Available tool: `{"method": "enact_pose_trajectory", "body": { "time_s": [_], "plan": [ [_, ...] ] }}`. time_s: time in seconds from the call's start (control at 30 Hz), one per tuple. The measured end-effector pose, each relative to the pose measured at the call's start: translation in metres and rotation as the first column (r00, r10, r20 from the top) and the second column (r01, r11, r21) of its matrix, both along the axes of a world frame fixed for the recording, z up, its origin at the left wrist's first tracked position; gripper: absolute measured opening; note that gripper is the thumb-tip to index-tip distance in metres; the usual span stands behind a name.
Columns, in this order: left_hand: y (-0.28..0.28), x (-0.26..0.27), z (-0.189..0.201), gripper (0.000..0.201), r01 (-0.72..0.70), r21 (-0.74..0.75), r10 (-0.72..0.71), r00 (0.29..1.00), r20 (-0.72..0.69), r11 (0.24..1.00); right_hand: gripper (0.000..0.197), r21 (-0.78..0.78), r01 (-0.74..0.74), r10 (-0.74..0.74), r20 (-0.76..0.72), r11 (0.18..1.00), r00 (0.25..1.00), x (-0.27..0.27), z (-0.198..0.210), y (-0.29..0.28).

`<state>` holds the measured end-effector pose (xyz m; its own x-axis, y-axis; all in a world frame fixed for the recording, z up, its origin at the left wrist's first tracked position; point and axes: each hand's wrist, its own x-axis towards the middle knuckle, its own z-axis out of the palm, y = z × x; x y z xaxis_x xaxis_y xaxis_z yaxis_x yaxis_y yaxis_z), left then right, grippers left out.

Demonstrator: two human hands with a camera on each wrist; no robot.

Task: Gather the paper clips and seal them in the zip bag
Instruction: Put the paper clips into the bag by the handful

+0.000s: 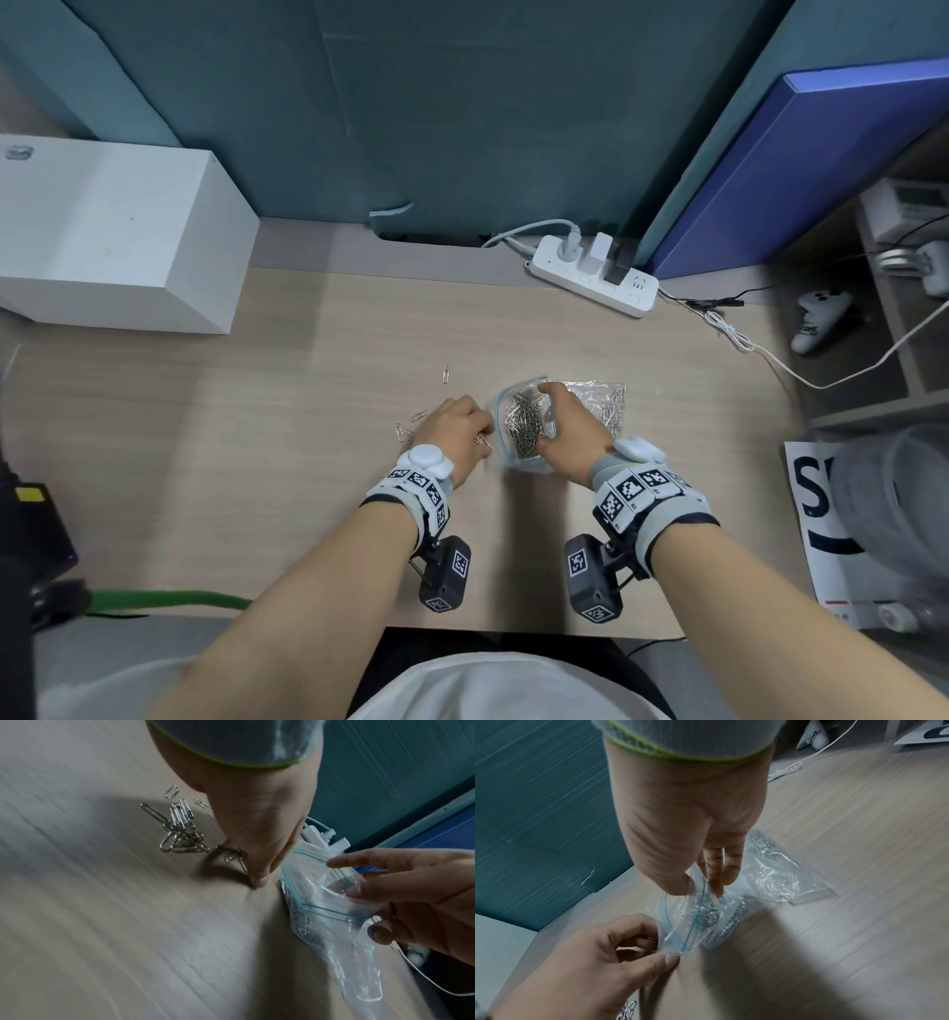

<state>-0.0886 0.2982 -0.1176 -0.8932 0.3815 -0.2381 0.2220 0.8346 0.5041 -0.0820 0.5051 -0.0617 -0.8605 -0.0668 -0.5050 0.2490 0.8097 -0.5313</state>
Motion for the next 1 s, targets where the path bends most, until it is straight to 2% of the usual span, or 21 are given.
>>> {"method": "enact_pose_trajectory", "body": {
  "time_s": [0.17, 0.33, 0.47, 0.53, 0.6, 0.7, 0.77, 0.83, 0.93, 1.0],
  "plan": [
    [0.006, -0.007, 0.0, 0.002, 0.119, -0.101, -0.122, 0.992, -0.024, 0.988, 0.073, -0.002, 0.001, -0.001, 0.001, 1.0, 1.0, 0.001, -0.001, 0.002],
    [-0.004, -0.008, 0.001, 0.014, 0.183, -0.28, -0.218, 0.971, -0.099, 0.942, 0.075, -0.002, 0.001, -0.001, 0.013, 1.0, 1.0, 0.002, 0.001, 0.003],
    [-0.009, -0.005, 0.001, 0.018, 0.175, -0.358, -0.23, 0.966, -0.117, 0.917, 0.075, -0.002, -0.004, 0.004, 0.015, 1.0, 1.0, 0.0, 0.002, 0.001],
    [-0.008, -0.008, 0.006, 0.021, 0.082, -0.208, -0.104, 0.99, -0.094, 0.975, 0.075, -0.008, -0.001, 0.001, 0.012, 1.0, 1.0, 0.0, 0.003, 0.0],
    [0.001, -0.011, 0.017, 0.012, -0.049, 0.05, 0.051, 0.997, -0.049, 0.998, 0.076, -0.001, -0.001, 0.001, 0.01, 1.0, 1.0, -0.001, 0.003, -0.001],
    [0.017, -0.014, 0.028, 0.013, -0.112, 0.347, 0.102, 0.994, 0.046, 0.931, 0.076, 0.0, -0.007, 0.007, 0.009, 1.0, 1.0, -0.002, 0.002, -0.003],
    [0.012, -0.018, 0.021, 0.023, -0.155, 0.387, 0.147, 0.988, 0.05, 0.909, 0.075, -0.011, -0.01, 0.01, 0.009, 1.0, 1.0, -0.003, 0.002, -0.005],
    [-0.006, -0.027, 0.009, 0.045, -0.189, 0.266, 0.201, 0.979, -0.019, 0.945, 0.074, -0.013, -0.004, 0.004, 0.01, 1.0, 1.0, -0.003, 0.003, -0.004],
    [-0.038, -0.037, -0.003, 0.085, -0.132, -0.096, 0.132, 0.991, -0.006, 0.987, 0.074, -0.011, -0.003, 0.003, 0.015, 1.0, 1.0, -0.003, 0.002, -0.003],
    [-0.051, -0.037, -0.006, 0.09, -0.054, -0.177, 0.055, 0.998, 0.002, 0.983, 0.074, -0.014, -0.004, 0.005, 0.018, 1.0, 1.0, -0.003, 0.002, -0.003]
  ]
}}
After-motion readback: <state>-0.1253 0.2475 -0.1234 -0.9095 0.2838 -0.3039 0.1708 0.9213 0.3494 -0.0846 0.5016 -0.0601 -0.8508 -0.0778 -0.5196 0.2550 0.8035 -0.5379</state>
